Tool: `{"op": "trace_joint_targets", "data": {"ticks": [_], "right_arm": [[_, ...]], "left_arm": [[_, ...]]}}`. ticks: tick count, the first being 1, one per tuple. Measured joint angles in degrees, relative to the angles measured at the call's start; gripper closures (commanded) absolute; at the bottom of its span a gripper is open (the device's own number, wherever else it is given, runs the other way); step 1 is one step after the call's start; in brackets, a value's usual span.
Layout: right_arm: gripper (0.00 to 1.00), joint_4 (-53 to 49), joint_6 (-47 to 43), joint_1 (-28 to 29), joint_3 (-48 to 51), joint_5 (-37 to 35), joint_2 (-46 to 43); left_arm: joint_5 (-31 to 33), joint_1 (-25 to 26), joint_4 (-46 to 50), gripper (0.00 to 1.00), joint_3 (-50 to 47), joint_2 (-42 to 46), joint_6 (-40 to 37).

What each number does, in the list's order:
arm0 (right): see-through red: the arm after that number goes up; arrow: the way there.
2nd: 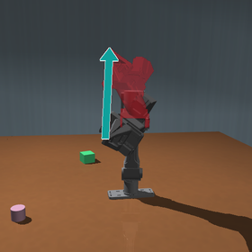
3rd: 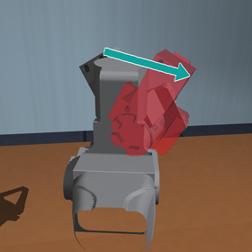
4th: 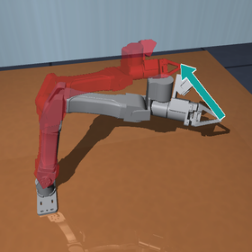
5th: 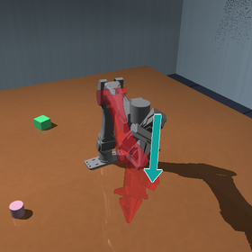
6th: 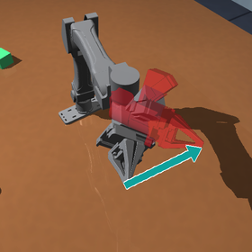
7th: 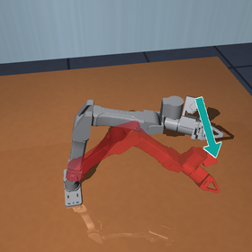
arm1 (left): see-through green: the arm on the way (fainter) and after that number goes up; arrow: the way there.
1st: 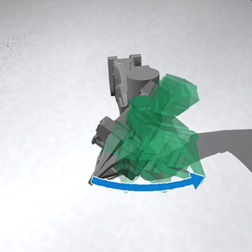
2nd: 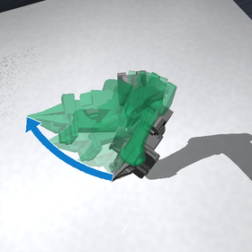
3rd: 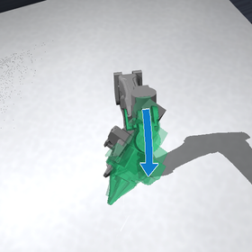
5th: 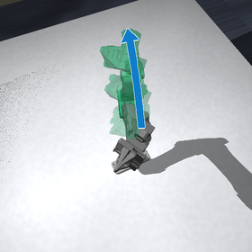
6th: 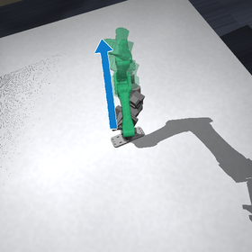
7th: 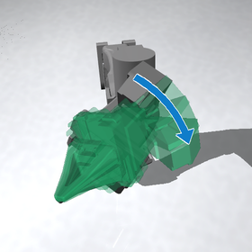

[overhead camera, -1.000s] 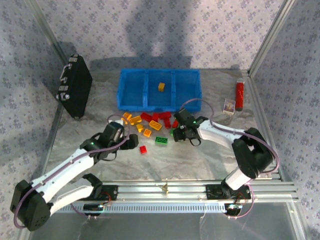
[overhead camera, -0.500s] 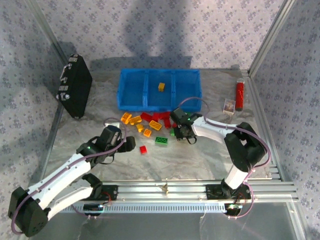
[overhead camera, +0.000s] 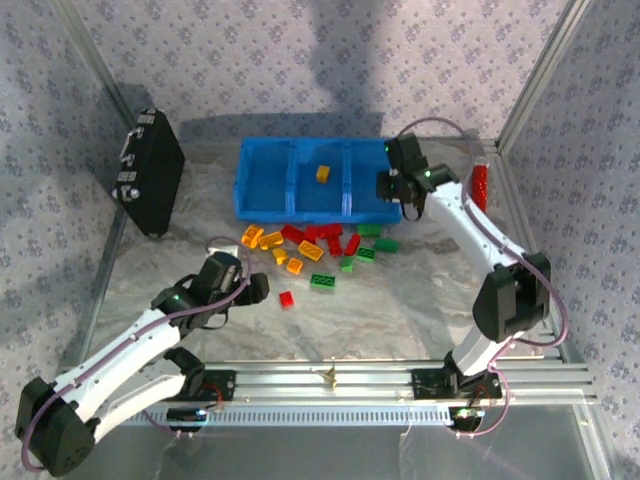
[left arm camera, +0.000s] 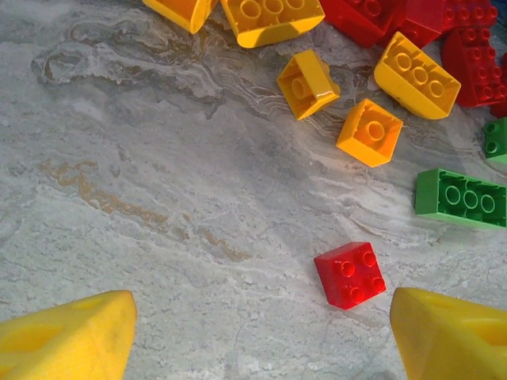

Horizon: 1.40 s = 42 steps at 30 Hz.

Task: Sort the legos into containers by color
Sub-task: Place the lego in the container, then pick up the lego from the middle-left of the table.

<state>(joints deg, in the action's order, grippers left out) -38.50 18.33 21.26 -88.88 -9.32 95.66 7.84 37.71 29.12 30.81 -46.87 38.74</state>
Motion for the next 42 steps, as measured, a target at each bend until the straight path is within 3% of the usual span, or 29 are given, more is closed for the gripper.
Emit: {"op": "trace_joint_targets", "data": {"ticks": [1, 2, 5, 8, 14, 21, 27, 37, 42], "right_arm": [[0.11, -0.13, -0.5, -0.94, -2.32, 0.42, 1.81], [0.01, -0.17, -1.14, -1.75, -4.72, 0.81, 4.0], [0.01, -0.11, -2.62, -2.32, -6.78, 1.16, 7.8], [0.01, 0.46, -2.97, -0.81, -2.8, 1.2, 6.49], [0.03, 1.97, -2.93, 2.78, 6.62, 1.95, -1.7], [0.07, 3.74, -2.05, 1.6, 17.49, 2.4, -13.29], [0.1, 5.95, -0.76, 0.59, 23.08, 2.75, -18.27], [0.12, 8.07, 0.74, 0.13, 27.41, 4.26, -18.64], [0.13, 8.81, 0.79, -0.66, 29.0, 4.66, -20.7]], "left_arm": [[-0.15, 0.33, -0.13, 0.17, -0.13, -0.07, 0.22], [-0.42, 0.81, -0.28, 0.17, -0.15, -0.17, 0.39], [-0.55, 2.64, -0.72, 0.18, 0.17, -1.14, 0.59], [-0.63, 4.09, -0.76, 0.2, 1.73, -3.74, 0.33], [-1.42, 6.54, -1.27, 0.23, 7.74, -14.49, -0.37], [-2.27, 10.78, -1.95, 0.28, 11.72, -26.67, -0.26], [-2.56, 11.13, -1.95, 0.33, 11.96, -30.71, 0.92], [-4.42, 12.35, -2.36, 0.42, 14.82, -38.66, 2.93], [-3.76, 12.35, -1.03, 0.55, 16.55, -41.29, 3.32]]}}
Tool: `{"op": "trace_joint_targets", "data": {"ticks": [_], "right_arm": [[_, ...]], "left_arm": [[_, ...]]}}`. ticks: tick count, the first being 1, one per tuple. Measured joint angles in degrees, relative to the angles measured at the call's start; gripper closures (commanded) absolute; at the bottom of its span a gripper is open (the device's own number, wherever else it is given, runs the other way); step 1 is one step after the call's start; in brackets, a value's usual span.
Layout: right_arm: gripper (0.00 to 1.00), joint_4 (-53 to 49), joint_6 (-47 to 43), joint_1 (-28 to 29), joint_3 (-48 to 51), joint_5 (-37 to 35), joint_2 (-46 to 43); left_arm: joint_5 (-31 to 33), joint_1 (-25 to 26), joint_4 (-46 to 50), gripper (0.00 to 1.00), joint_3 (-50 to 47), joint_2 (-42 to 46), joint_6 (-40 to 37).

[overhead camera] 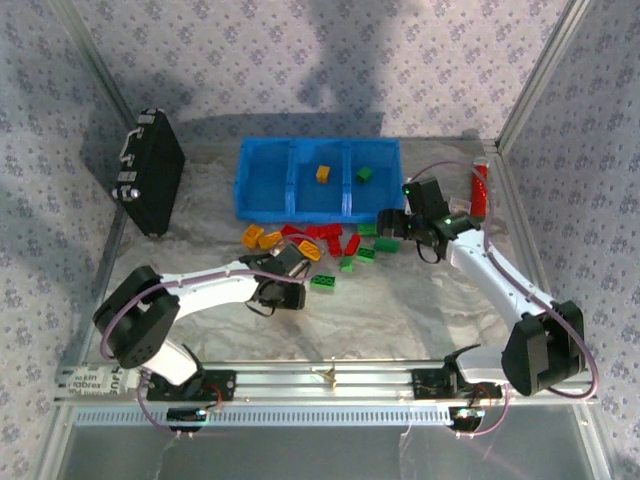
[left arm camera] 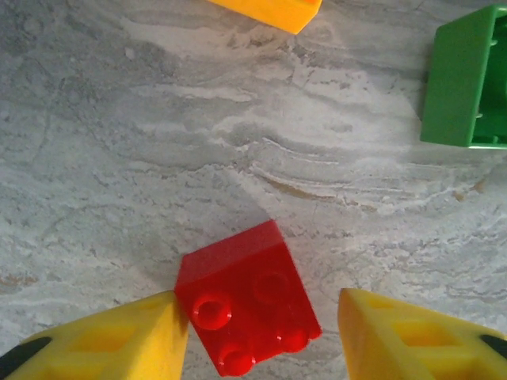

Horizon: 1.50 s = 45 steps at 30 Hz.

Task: Sort the legos into containers by color
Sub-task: Pick up the lego from the middle-left of the table, then place the lego in the container.

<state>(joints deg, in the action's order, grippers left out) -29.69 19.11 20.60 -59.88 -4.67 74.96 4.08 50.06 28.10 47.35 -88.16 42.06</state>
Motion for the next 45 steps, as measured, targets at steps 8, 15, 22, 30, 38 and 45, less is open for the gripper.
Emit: {"op": "trace_joint_targets", "data": {"ticks": [8, 15, 22, 30, 38, 45], "right_arm": [[0.14, 1.01, 0.81, -1.99, 2.75, 0.48, -3.63], [0.16, 1.68, 1.03, -3.02, 5.4, 1.55, -5.6], [0.16, 2.49, 1.27, -3.02, 6.23, 2.95, -5.6], [0.17, 2.71, 1.53, -2.82, 7.45, 3.72, -6.21], [0.17, 2.14, 2.08, -1.33, 7.56, 4.09, -7.74], [0.17, 1.55, 2.08, 0.55, 9.49, 4.04, -11.43]], "left_arm": [[2.21, -0.07, 1.97, 0.68, 1.22, -0.72, -0.52], [4.55, -3.39, 4.22, 0.73, 4.22, 7.06, -2.21], [5.44, -11.85, 5.49, 0.73, 13.99, 9.7, -7.43], [5.35, -20.24, 6.36, 0.75, 32.54, -1.49, -14.4], [4.98, -26.1, 8.33, 0.0, 52.65, -22.51, -18.14], [5.66, -24.0, 5.4, 0.0, 41.7, -14.82, -18.67]]}}
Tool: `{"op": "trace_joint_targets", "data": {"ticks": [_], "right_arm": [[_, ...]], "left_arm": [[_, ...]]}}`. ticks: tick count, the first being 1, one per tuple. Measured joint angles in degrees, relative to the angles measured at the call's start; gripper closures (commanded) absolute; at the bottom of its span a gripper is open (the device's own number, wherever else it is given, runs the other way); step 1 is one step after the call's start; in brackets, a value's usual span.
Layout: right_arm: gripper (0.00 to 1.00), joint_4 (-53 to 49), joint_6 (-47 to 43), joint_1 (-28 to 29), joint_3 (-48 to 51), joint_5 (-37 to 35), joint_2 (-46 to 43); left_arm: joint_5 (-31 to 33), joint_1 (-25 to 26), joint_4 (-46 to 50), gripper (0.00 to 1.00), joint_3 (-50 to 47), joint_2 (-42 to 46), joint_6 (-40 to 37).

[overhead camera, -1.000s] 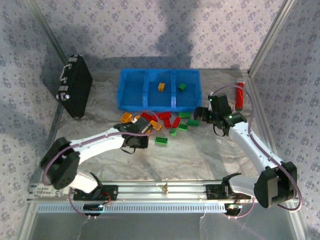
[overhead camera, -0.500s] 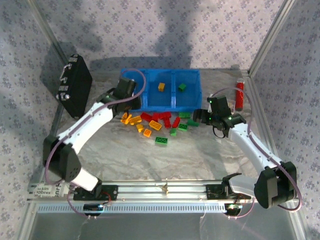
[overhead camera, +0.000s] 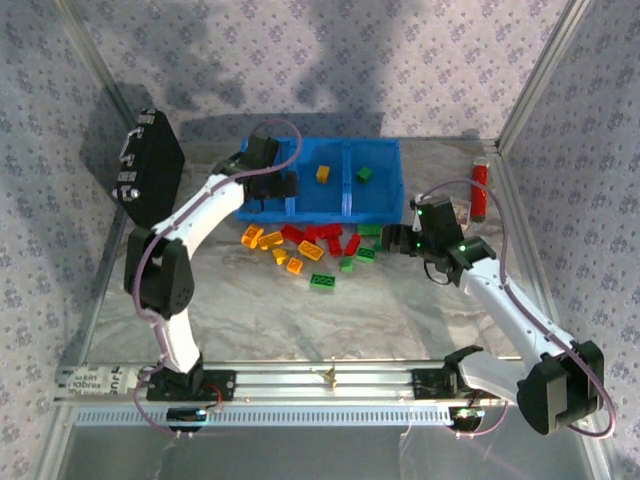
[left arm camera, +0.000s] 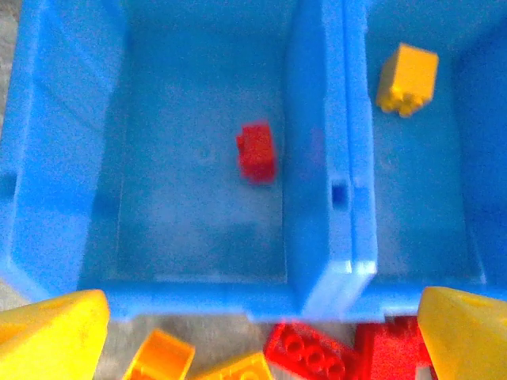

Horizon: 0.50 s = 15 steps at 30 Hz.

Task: Sort the legos into containers by color
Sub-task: Place the lego in the container, then pick up the lego from the center of the table.

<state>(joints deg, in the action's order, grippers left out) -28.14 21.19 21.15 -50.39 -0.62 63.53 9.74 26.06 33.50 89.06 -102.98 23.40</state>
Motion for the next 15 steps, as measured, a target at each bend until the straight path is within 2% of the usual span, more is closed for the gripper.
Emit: {"op": "trace_joint_targets", "data": {"ticks": [6, 10, 15], "right_arm": [[0.17, -0.33, -0.22, 0.31, 1.33, 0.02, 0.39], [0.18, -0.33, -1.53, 2.27, 1.27, 0.26, 2.32], [0.2, -0.28, -3.41, 7.19, -0.83, 0.52, 7.8]], "left_arm": [[-0.48, 0.87, -3.82, 0.02, -14.16, 13.2, 0.87], [-1.38, 1.81, -7.98, 0.1, -27.17, 21.18, 2.6], [-4.81, 2.19, -12.04, 0.18, -41.7, 23.85, 5.62]]}}
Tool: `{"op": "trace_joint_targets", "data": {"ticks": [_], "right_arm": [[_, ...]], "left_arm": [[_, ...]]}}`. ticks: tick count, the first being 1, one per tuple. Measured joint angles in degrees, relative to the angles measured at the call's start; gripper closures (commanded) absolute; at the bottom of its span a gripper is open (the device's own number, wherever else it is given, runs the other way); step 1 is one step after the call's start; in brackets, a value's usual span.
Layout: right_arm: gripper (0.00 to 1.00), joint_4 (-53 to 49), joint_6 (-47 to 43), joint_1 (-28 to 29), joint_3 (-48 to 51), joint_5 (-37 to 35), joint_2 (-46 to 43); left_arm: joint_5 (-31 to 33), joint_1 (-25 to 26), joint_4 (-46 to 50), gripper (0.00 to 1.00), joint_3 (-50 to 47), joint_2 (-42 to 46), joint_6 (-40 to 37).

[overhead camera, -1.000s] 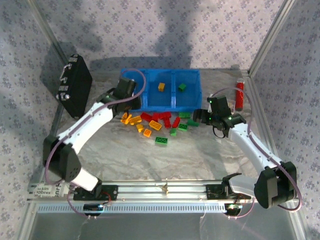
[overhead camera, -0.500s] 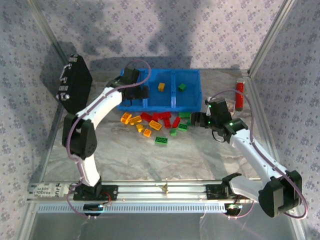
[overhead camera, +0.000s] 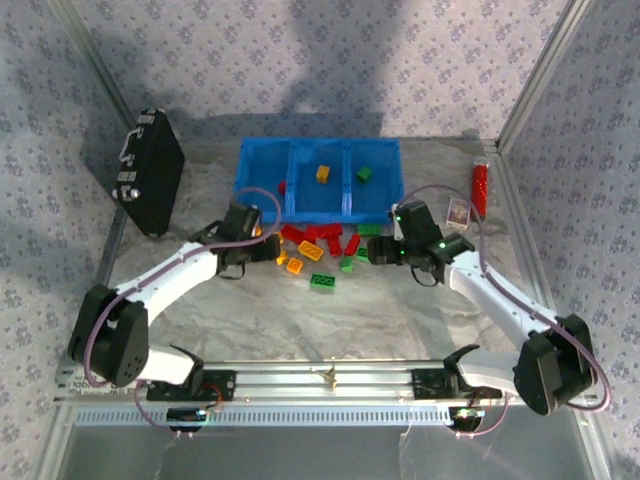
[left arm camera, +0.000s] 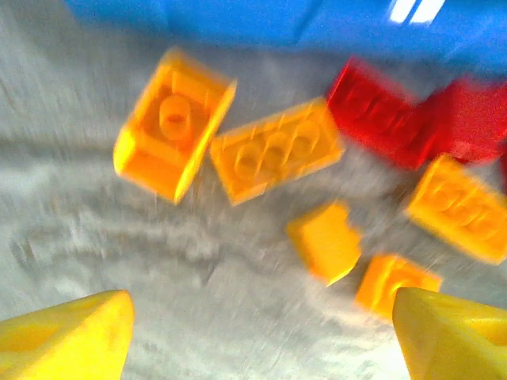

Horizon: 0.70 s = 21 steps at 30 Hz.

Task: Sort the legos into containers by color
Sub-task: Pick up the lego from the center of the table.

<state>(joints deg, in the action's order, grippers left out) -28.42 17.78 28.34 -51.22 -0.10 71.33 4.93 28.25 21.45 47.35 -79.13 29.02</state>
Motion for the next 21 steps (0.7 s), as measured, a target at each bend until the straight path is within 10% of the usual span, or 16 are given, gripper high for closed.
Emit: {"op": "trace_joint_targets", "data": {"ticks": [21], "right_arm": [[0.42, -0.02, -5.16, 9.81, -28.35, -1.7, 37.92]], "left_arm": [[-2.54, 2.89, -1.46, 0.27, -16.85, 26.93, 9.92]]}}
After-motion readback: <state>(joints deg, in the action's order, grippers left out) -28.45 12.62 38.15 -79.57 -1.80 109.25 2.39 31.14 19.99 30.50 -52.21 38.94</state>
